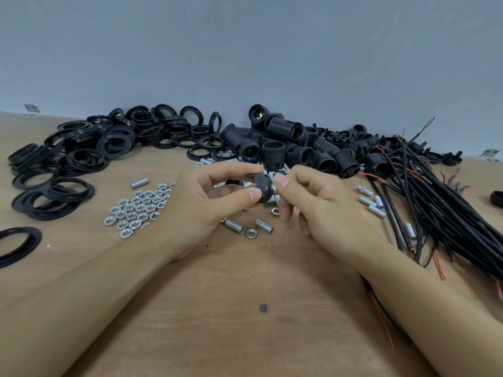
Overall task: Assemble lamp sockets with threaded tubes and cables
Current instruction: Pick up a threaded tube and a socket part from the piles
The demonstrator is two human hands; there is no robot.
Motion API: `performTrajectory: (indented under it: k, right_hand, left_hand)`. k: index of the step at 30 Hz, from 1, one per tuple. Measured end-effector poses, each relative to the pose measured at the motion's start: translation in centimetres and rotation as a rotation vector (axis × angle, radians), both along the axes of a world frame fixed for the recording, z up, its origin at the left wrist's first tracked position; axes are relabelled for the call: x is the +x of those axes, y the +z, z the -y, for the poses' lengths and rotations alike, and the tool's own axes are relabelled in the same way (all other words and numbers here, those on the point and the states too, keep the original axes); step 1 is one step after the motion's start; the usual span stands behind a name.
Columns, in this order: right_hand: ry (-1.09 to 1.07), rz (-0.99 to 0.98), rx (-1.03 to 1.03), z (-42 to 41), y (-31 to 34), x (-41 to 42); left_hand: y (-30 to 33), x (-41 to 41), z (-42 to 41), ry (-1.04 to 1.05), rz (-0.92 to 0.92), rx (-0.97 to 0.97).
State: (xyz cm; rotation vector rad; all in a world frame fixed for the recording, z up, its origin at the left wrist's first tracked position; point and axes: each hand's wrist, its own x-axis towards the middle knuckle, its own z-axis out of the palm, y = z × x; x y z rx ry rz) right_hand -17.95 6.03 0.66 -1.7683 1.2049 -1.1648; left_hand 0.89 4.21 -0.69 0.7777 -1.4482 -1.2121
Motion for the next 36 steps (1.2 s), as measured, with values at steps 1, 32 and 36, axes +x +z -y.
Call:
performTrajectory:
  k: [1,32,36]
  right_hand:
    - [0.003,0.004,0.009,-0.12,0.03,0.14]
    - [0.096,-0.023,0.000,-0.07,0.24,-0.44]
    - [0.102,0.019,0.059,0.09,0.20,-0.10]
  left_hand:
    - [-0.02,-0.01,-0.05,-0.013,-0.007,-0.001]
    - [0.08,0.03,-0.20,-0.032,-0.063,0.016]
    - [0.16,-0.05,-0.46,-0.017,-0.068,-0.013]
